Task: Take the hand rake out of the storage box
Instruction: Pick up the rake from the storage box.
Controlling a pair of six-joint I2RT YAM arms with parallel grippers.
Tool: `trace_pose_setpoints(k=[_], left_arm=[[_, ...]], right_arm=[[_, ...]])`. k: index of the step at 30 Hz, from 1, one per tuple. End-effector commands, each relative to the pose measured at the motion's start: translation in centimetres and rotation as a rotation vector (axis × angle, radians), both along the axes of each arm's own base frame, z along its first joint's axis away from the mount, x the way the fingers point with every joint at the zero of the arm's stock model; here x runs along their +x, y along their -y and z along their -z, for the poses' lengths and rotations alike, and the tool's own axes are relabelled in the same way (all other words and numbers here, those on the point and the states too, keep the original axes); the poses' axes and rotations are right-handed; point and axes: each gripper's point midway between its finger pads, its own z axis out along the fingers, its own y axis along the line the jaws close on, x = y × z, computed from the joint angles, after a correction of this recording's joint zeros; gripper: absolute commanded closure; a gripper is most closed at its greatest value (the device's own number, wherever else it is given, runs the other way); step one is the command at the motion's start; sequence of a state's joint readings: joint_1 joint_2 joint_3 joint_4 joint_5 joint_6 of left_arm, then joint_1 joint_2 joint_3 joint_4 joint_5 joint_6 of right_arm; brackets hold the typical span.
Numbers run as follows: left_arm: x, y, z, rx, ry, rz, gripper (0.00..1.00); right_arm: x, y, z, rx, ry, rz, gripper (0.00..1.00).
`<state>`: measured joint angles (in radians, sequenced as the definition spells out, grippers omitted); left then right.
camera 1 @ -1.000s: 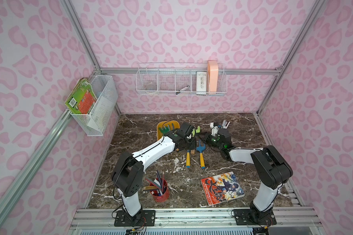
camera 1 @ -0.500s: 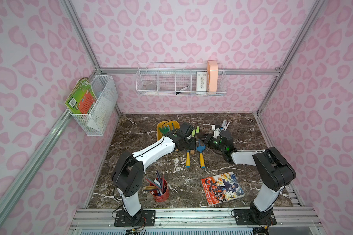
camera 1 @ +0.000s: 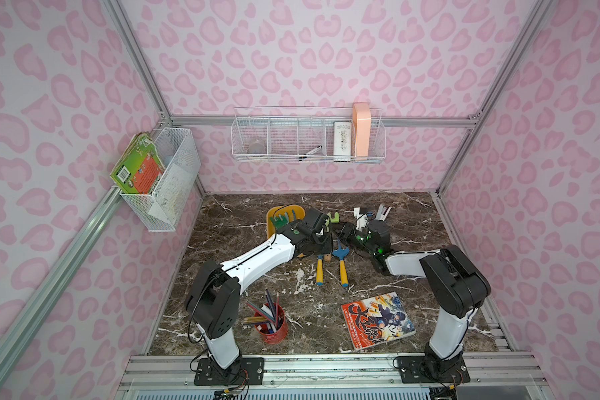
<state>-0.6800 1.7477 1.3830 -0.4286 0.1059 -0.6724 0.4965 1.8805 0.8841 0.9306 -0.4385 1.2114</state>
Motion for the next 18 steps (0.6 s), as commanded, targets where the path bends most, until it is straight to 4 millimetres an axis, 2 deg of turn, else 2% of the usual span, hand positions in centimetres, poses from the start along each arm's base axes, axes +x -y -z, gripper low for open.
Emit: trace_pose_setpoints(k=[1, 10, 18], left_arm=[[0.1, 0.6, -1.2, -0.048, 0.02, 0.014, 0.83], [0.0, 1.0, -1.4, -0.068, 0.015, 0.021, 0.83], [0.1, 0.7, -1.9, -0.058, 0.027, 0.013, 0.66]], right_arm=[[0.7, -0.2, -2.1, 0.097, 0.035, 0.014, 0.66], [1.1, -0.3, -1.8, 0.111, 0.012, 0.022, 0.93], [1.3, 1.3, -0.5, 0.123, -0.054, 0.05, 0.97]])
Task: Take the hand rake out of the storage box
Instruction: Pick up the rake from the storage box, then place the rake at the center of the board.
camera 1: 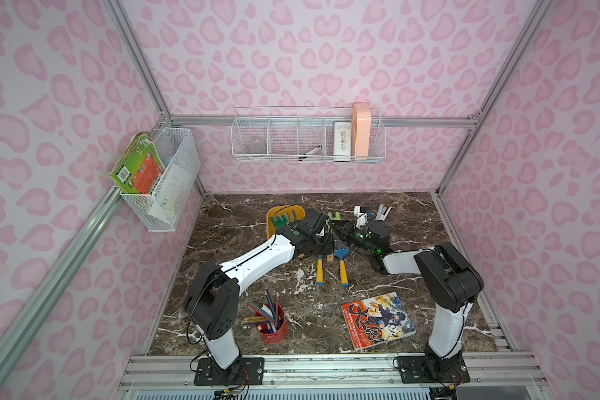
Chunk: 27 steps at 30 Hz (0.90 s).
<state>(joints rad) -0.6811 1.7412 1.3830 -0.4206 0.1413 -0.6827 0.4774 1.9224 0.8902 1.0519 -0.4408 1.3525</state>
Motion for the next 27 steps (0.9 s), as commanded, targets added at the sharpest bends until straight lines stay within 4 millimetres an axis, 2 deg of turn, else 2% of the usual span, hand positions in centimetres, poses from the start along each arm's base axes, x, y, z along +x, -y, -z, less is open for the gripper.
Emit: trace_pose_setpoints(k=[1, 4, 8, 13, 17, 20, 27], left_arm=[[0.4, 0.1, -1.6, -0.024, 0.039, -0.003, 0.64], [0.2, -0.1, -2.6, -0.031, 0.052, -0.001, 0.56], [0.0, -1.0, -4.0, -0.017, 0.082, -0.012, 0.53], [1.2, -5.0, -5.0, 0.079, 0.122, -0.074, 0.52], [2.1, -8.4, -5.0, 0.116, 0.127, -0.144, 0.52], [2.4, -10.0, -4.8, 0.127, 0.125, -0.175, 0.52], [2.9, -12.0, -4.2, 0.163, 0.112, -0.219, 0.51]], right_arm=[[0.4, 1.3, 0.7, -0.002, -0.023, 0.028, 0.97], [0.8, 3.1, 1.5, -0.016, -0.041, 0.054, 0.98], [1.2, 5.8, 2.8, -0.087, -0.064, 0.086, 0.98], [0.1, 9.3, 6.1, -0.328, -0.116, 0.086, 0.98], [-1.7, 12.2, 8.7, -0.398, -0.162, 0.087, 0.98], [-2.2, 12.9, 9.9, -0.405, -0.18, 0.063, 0.98], [-2.2, 12.8, 11.9, -0.414, -0.209, 0.037, 0.97]])
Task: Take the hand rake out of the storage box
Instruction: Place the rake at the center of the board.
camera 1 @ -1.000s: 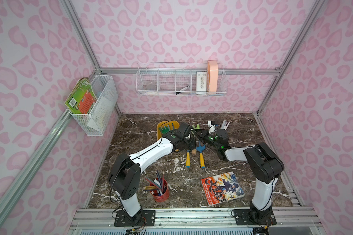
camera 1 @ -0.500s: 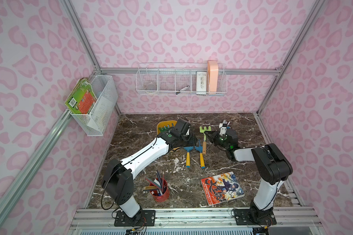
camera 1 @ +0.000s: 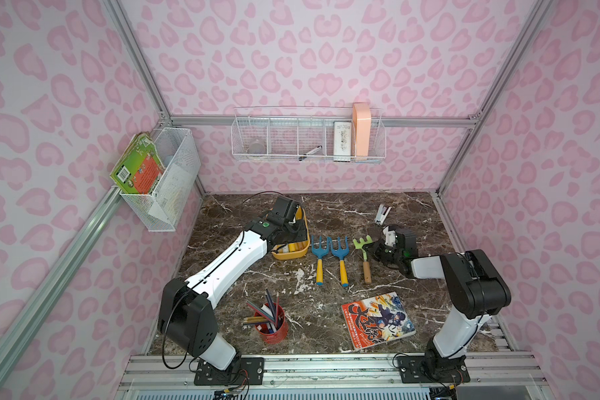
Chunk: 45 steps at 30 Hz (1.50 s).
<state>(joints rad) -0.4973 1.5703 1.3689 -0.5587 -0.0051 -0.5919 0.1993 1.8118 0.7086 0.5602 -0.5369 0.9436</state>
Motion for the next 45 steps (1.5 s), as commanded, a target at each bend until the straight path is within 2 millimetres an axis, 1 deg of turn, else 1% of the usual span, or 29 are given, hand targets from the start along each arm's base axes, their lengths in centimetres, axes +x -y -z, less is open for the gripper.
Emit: trace_pose_setpoints(k=[1, 4, 12, 15, 21, 25, 27, 30, 34, 39, 45], left_arm=[[0.0, -1.4, 0.3, 0.036, -0.007, -0.021, 0.51], [0.2, -2.3, 0.4, 0.037, -0.009, -0.039, 0.51], [0.2, -3.1, 0.1, 0.045, -0.001, -0.061, 0.51], [0.2, -3.6, 0.3, 0.055, -0.006, -0.071, 0.51], [0.5, -4.7, 0.2, 0.057, -0.001, -0.1, 0.51], [1.0, -5.7, 0.0, 0.07, 0.008, -0.127, 0.51], [1.5, -6.5, 0.1, 0.099, 0.015, -0.141, 0.51], [2.1, -7.3, 0.6, 0.156, 0.014, -0.15, 0.51], [2.8, -7.5, 2.0, 0.195, -0.018, -0.149, 0.51], [3.5, -7.1, 3.7, 0.202, -0.051, -0.15, 0.51], [4.3, -7.3, 5.7, 0.251, -0.085, -0.152, 0.51]], right_arm=[[0.2, -0.5, 0.2, 0.009, 0.019, -0.035, 0.97], [0.5, -0.5, 0.7, 0.033, 0.01, -0.018, 0.98], [1.5, -1.2, 1.2, 0.103, 0.009, 0.005, 0.97], [1.7, -1.5, 1.5, 0.101, 0.002, -0.002, 0.93], [1.5, -1.0, 2.0, 0.062, -0.008, -0.001, 0.8], [1.3, -0.7, 2.1, 0.055, -0.015, 0.004, 0.75], [1.2, -0.5, 2.2, 0.046, -0.017, 0.005, 0.71], [0.9, -0.2, 2.0, 0.018, -0.017, 0.005, 0.65], [0.5, 0.5, 1.9, -0.055, -0.017, 0.001, 0.57], [0.1, 1.1, 1.6, -0.125, -0.012, -0.013, 0.55], [-0.3, 2.0, 0.7, -0.209, 0.01, -0.016, 0.53]])
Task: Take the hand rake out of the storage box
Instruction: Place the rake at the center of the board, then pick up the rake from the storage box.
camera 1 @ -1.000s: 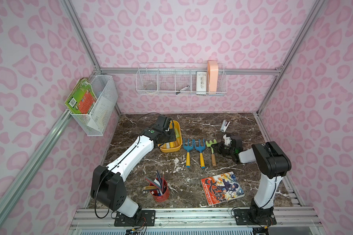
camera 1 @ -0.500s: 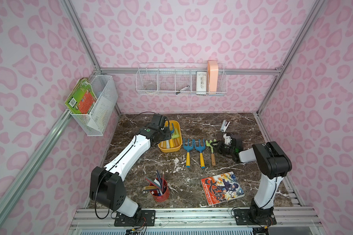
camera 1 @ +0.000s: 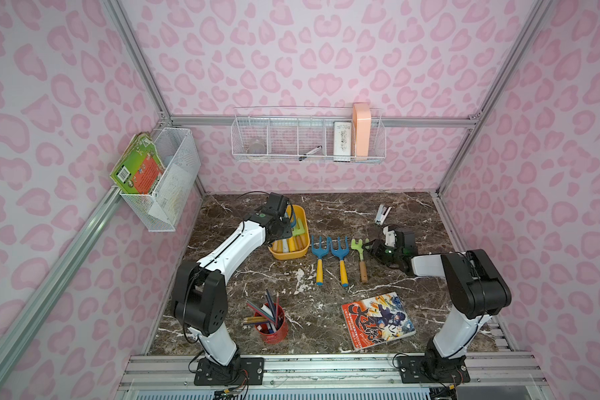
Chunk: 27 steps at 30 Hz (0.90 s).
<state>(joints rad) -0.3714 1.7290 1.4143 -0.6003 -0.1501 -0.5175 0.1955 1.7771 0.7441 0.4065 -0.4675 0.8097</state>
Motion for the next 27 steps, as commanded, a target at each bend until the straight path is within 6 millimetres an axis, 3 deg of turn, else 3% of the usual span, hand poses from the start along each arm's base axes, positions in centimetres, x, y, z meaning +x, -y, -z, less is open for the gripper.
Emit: trace_pose_setpoints(k=[1, 7, 8, 16, 27], left_arm=[[0.3, -0.4, 0.8, 0.043, -0.018, 0.003, 0.51], [1.0, -0.7, 3.7, 0.093, -0.073, 0.002, 0.51], [1.7, -0.6, 3.1, 0.095, -0.056, 0.0, 0.51], [3.6, -1.5, 6.0, 0.136, -0.107, -0.017, 0.55], [4.6, -2.4, 8.7, 0.23, -0.176, -0.022, 0.63]], right_arm=[[-0.4, 0.8, -0.1, -0.076, 0.009, -0.002, 0.53], [-0.3, 0.6, -1.7, -0.112, 0.053, -0.011, 0.52], [-0.3, 0.5, -1.9, -0.122, 0.059, -0.017, 0.52], [0.2, -1.7, -4.6, -0.182, 0.127, -0.069, 0.51], [0.0, -2.5, -6.4, -0.168, 0.166, -0.09, 0.5]])
